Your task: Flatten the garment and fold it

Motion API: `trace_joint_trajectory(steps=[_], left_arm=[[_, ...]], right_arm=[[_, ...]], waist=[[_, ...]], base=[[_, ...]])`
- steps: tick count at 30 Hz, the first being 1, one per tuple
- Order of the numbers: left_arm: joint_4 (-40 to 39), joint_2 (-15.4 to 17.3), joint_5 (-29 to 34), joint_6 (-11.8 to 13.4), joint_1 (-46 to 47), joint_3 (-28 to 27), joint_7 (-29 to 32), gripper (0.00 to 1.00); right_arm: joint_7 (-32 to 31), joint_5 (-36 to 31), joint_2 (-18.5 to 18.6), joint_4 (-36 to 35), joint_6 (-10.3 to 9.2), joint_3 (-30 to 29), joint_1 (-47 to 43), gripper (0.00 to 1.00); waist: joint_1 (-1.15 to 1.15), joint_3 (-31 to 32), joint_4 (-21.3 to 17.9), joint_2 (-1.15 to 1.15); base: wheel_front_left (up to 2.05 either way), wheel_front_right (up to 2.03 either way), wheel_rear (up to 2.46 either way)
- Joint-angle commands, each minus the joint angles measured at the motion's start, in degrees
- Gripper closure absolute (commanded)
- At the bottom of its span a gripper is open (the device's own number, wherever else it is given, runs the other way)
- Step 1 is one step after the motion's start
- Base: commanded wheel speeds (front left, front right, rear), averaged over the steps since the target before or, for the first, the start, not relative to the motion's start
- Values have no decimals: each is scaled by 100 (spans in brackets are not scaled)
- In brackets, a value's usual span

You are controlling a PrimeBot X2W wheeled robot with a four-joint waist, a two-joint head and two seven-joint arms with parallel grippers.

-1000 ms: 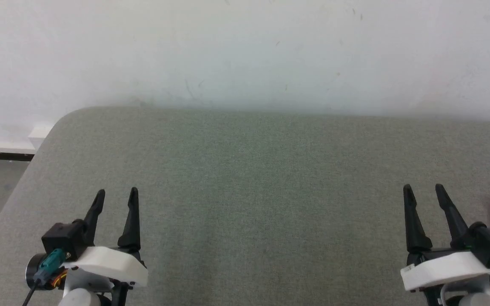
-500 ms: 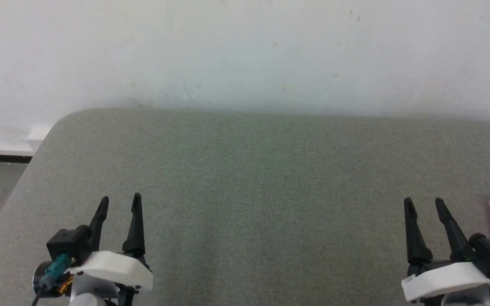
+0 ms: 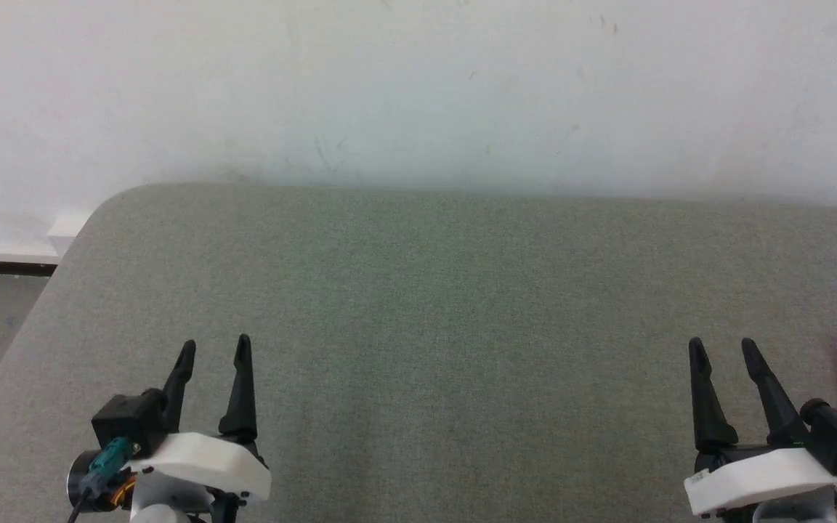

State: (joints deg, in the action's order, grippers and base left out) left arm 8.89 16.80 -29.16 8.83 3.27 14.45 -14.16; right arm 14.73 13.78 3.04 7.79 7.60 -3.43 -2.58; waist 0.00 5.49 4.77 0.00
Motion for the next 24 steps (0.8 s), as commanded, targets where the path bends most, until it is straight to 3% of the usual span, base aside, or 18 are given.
trace_joint_trajectory(steps=[1, 3, 4, 24], left_arm=[[36, 2, 27, 45, -65, -1, -35, 0], [53, 3, 22, 52, -59, 3, -33, 0], [40, -3, 1, 30, 0, 5, 1, 100], [-70, -171, 346, -79, -34, -165, 171, 100]], right_arm=[[27, 53, -16, 1, -11, 7, -35, 0], [27, 57, -16, 3, -11, 8, -37, 0], [-1, 25, 0, 2, 0, 0, 0, 100], [-181, -139, 1, -91, -1, 40, 31, 100]], waist=[[0, 2, 1, 0], [0, 3, 1, 0], [0, 2, 1, 0], [0, -64, -57, 0]], base=[[0, 0, 0], [0, 0, 0], [0, 0, 0], [0, 0, 0]])
